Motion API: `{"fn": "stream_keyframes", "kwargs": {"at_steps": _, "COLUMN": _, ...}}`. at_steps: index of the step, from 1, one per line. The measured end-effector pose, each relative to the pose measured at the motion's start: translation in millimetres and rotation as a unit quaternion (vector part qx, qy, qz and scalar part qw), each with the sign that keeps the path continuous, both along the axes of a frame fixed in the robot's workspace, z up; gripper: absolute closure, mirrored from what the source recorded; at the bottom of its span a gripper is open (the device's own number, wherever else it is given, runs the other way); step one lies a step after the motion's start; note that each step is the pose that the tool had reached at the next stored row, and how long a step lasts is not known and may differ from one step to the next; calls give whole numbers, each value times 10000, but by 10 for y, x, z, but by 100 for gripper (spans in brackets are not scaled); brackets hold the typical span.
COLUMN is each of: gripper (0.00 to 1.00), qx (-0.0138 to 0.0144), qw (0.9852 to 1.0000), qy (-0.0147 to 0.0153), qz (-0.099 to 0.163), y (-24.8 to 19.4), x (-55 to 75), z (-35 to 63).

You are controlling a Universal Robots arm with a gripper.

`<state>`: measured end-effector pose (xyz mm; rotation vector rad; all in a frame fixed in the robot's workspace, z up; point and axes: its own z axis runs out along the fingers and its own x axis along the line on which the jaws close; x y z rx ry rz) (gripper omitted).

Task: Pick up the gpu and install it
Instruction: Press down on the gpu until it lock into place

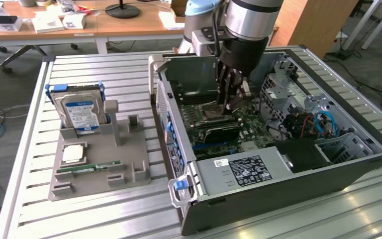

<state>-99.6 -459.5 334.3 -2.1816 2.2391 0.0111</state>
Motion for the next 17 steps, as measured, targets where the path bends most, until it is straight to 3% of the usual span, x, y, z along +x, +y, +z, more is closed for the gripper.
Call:
{"fn": "stream_keyframes", "kwargs": {"at_steps": 14, "gripper": 62, "qx": 0, "qw": 10000, "qy": 0, "qz": 0, "y": 0, "x": 0, "z": 0}}
{"fn": "stream_keyframes", "kwargs": {"at_steps": 16, "gripper": 74, "qx": 0, "qw": 10000, "qy": 0, "qz": 0, "y": 0, "x": 0, "z": 0}}
{"fn": "stream_keyframes", "kwargs": {"at_steps": 17, "gripper": 74, "qx": 0, "qw": 10000, "qy": 0, "qz": 0, "y": 0, "x": 0, "z": 0}}
